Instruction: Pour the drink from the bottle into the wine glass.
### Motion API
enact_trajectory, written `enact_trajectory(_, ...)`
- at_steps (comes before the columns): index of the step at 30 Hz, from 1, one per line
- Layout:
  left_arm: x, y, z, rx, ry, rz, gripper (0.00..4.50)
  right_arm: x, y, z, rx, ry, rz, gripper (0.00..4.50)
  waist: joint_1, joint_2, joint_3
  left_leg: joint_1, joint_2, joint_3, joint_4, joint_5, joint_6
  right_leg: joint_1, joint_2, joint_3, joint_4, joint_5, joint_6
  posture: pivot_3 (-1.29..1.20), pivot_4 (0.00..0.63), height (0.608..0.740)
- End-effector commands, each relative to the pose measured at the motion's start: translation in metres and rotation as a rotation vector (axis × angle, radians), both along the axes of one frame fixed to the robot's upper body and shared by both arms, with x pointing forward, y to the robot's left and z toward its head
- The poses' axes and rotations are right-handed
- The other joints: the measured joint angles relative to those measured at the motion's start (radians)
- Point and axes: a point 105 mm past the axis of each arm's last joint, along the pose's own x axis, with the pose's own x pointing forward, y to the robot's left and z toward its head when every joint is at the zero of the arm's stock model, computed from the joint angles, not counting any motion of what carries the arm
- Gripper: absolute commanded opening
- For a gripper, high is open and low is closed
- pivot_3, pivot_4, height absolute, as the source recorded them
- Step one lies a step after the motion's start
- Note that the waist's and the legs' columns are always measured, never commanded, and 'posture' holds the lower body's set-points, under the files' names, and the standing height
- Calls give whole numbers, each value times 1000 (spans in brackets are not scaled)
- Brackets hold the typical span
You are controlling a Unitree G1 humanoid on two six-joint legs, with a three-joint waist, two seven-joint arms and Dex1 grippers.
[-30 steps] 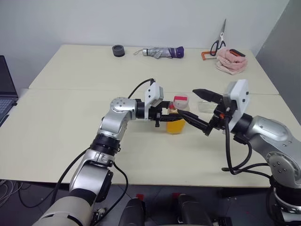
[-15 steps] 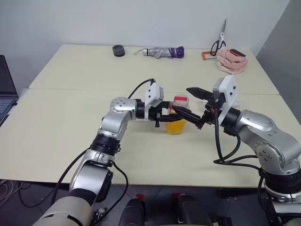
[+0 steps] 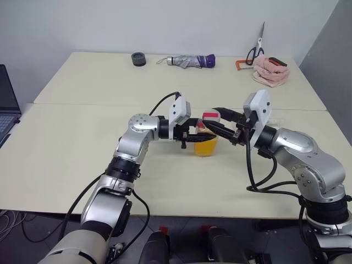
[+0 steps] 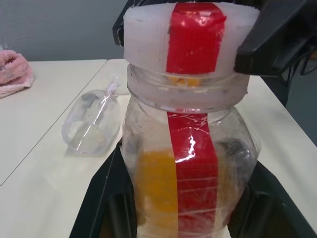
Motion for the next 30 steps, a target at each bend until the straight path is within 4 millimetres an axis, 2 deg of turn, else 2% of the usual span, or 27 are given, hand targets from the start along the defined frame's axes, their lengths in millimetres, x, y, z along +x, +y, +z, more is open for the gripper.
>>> enact_trajectory(1,-6,-5,13,-25,-52,-31,1733,-7,5,14,15,-97,29,1854,0,0,0,0,0,0,0,0,0,0,0,0,0,0,0,0,150,740)
enact_trajectory(6,-6,-5,13,-28,-51,-30,1733,-7,-1,17,195,11,34,1854,0,0,0,0,0,0,0,0,0,0,0,0,0,0,0,0,150,740)
enact_trajectory(11,-6,-5,13,-30,-51,-30,1719,-9,-3,19,230,28,33,1852,0,0,0,0,0,0,0,0,0,0,0,0,0,0,0,0,150,740)
enact_trajectory(20,-5,-4,14,-36,-51,-23,1714,-13,-10,29,92,-212,-93,1732,0,0,0,0,0,0,0,0,0,0,0,0,0,0,0,0,150,740)
enact_trajectory(22,-5,-4,14,-38,-51,-20,1714,-18,-20,36,120,-220,-124,1731,0,0,0,0,0,0,0,0,0,0,0,0,0,0,0,0,150,740)
enact_trajectory(25,-5,-4,14,-45,-50,-15,1714,-22,-42,34,162,-171,-193,1728,2,0,0,0,0,0,0,0,0,0,0,0,0,0,0,0,150,740)
enact_trajectory(28,-5,-3,15,-50,-50,-10,1713,-25,-66,10,110,-94,-269,1728,5,0,0,0,0,0,0,0,0,0,-1,0,0,0,0,0,150,740)
enact_trajectory(30,-4,-2,15,-57,-50,-1,1713,-24,-91,-17,74,-26,-384,1728,5,0,0,0,-1,0,0,0,0,0,-1,0,-1,0,0,0,150,740)
